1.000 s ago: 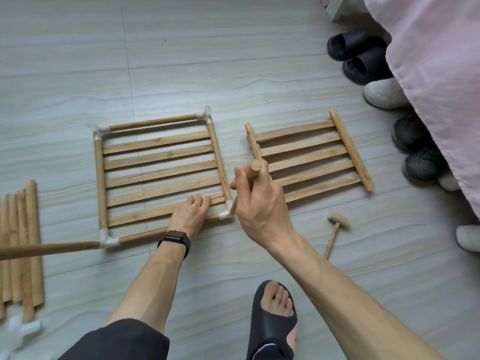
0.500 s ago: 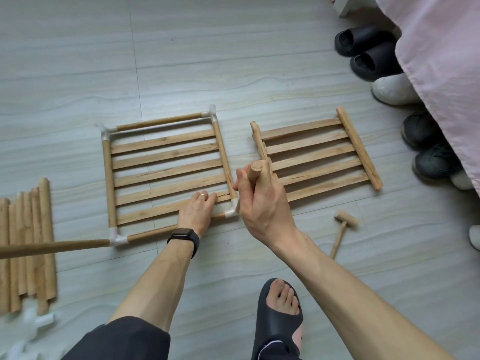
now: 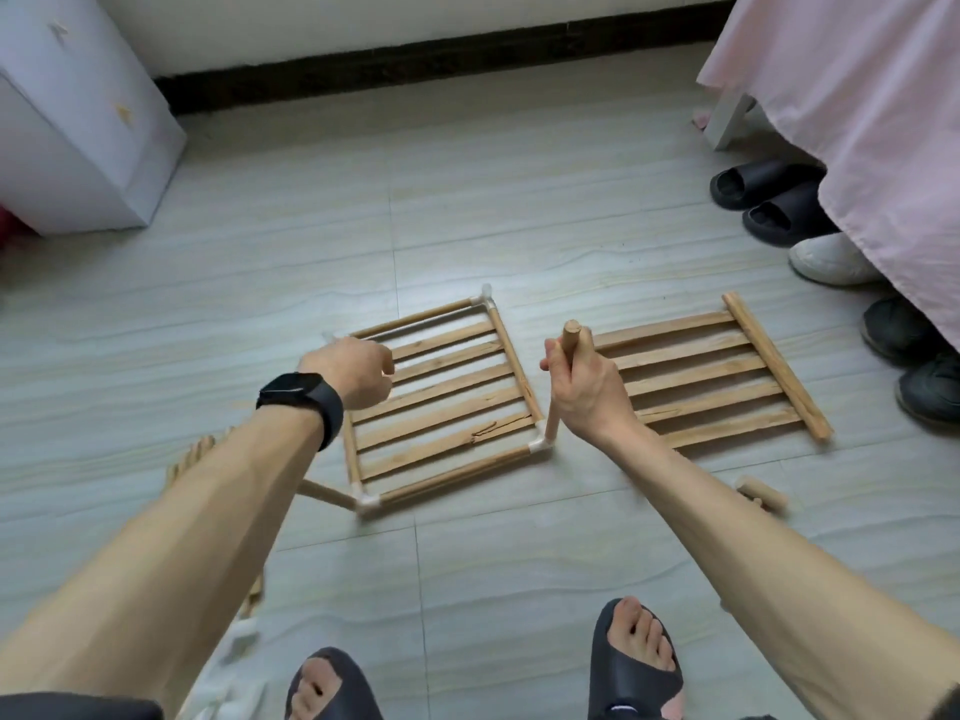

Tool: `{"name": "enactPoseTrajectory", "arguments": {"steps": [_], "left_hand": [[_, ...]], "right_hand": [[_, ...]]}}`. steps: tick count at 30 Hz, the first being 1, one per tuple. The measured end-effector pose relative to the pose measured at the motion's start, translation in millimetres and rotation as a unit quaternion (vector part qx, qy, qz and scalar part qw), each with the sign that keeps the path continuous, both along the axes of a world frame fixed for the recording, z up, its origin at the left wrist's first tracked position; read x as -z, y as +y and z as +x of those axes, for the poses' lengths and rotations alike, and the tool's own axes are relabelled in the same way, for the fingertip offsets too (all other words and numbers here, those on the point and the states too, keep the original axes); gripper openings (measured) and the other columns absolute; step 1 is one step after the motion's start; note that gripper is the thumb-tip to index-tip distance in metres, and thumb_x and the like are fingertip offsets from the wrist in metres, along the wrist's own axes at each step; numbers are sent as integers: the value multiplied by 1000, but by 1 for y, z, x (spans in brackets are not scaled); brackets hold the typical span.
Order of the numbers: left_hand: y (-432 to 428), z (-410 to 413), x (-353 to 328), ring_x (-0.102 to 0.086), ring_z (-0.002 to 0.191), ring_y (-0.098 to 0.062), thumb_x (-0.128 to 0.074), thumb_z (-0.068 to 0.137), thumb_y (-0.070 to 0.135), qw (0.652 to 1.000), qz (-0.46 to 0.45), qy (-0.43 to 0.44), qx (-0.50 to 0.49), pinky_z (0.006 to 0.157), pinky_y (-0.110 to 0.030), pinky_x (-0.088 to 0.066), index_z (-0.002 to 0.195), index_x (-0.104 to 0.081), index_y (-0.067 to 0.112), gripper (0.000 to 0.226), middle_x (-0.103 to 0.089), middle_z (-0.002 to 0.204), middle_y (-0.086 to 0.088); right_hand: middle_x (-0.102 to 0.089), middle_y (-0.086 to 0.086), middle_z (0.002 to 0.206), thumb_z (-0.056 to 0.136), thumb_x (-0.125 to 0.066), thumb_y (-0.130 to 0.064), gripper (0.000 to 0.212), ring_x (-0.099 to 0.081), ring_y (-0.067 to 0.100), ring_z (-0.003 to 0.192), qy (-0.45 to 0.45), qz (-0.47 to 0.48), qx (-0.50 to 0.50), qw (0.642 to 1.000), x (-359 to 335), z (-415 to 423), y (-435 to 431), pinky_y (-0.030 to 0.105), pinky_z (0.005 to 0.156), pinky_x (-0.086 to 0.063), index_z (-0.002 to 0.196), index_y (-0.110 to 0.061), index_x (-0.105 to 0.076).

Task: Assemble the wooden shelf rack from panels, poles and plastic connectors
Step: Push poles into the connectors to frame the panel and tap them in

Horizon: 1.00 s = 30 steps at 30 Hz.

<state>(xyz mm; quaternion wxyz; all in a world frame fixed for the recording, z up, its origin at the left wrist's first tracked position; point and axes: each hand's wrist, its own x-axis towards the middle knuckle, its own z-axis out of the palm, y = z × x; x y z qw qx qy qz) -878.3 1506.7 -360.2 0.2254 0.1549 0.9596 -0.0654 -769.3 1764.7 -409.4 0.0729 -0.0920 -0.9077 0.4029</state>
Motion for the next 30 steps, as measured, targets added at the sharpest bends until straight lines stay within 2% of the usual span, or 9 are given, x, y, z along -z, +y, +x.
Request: {"name": "enactPoseTrajectory", "arguments": {"steps": [3, 7, 11, 16, 18, 21, 23, 25, 30], "left_hand": [[-35, -1, -59, -58, 114, -27, -52, 100, 42, 998, 46, -23, -47, 96, -38, -48, 128, -63, 30, 33, -65, 128, -5], [-73, 36, -82, -65, 107, -23, -50, 100, 53, 986, 117, -80, -93, 87, -35, -52, 120, -67, 26, 37, -68, 119, 0], [-70, 74, -69, -72, 85, -7, -52, 100, 49, 950, 263, -126, -111, 66, -23, -54, 111, -72, 30, 29, -73, 104, 9], [-48, 80, -54, -73, 86, -7, -69, 94, 37, 904, 377, -160, -127, 74, -20, -55, 115, -72, 24, 25, -77, 95, 3], [-42, 81, -52, -75, 89, -11, -72, 92, 36, 863, 421, -240, -143, 76, -20, -57, 118, -71, 21, 30, -78, 99, 1], [-37, 77, -38, -74, 93, -9, -65, 96, 40, 837, 427, -315, -137, 70, -18, -56, 120, -69, 25, 29, -77, 105, 6], [-39, 66, -21, -72, 94, -7, -59, 99, 41, 871, 393, -263, -131, 73, -20, -54, 123, -67, 26, 29, -77, 106, 7], [-46, 51, 6, -66, 99, -11, -55, 100, 38, 934, 306, -146, -113, 83, -25, -52, 128, -66, 24, 33, -72, 117, 4], [-55, 31, 89, -45, 132, -27, -48, 100, 31, 993, 64, -88, -53, 104, -43, -45, 145, -45, 24, 46, -49, 144, -7]], "right_hand": [[-58, 15, 130, 104, -48, -43, 44, -58, 36, 120, -76, -75, 56, 993, -8, -23, 9, 44, 97, -46, 136, -14, -40], [-24, 17, 164, 94, -67, -42, 95, -42, 33, 142, -131, -118, 71, 982, -9, -17, 0, 51, 114, -39, 161, -18, -5], [-47, 6, 147, 86, -72, -27, 83, -62, 17, 105, -185, -116, -50, 974, 7, 24, -55, 33, 85, -55, 156, -25, -28], [-39, -9, 140, 77, -75, -47, 89, -61, 12, 109, -211, -116, -178, 954, 23, 42, -126, 29, 91, -54, 154, -40, -31], [-46, -12, 132, 82, -69, -59, 73, -56, 15, 118, -183, -74, -185, 963, 28, 38, -140, 36, 100, -50, 147, -44, -39], [-64, -12, 112, 95, -51, -58, 33, -59, 12, 103, -119, -5, -120, 986, 36, 37, -132, 31, 85, -47, 117, -35, -59], [-64, -12, 87, 100, -47, -49, 20, -61, 9, 82, -88, -6, -75, 993, 44, 45, -113, 30, 71, -45, 92, -33, -54], [-62, -8, 74, 101, -49, -39, 18, -61, 10, 69, -87, -19, -32, 996, 49, 52, -92, 32, 63, -46, 87, -28, -48], [-67, -7, 72, 97, -54, -33, 13, -65, 4, 72, -121, -21, -16, 992, 51, 56, -46, 18, 58, -47, 89, -25, -47]]}}
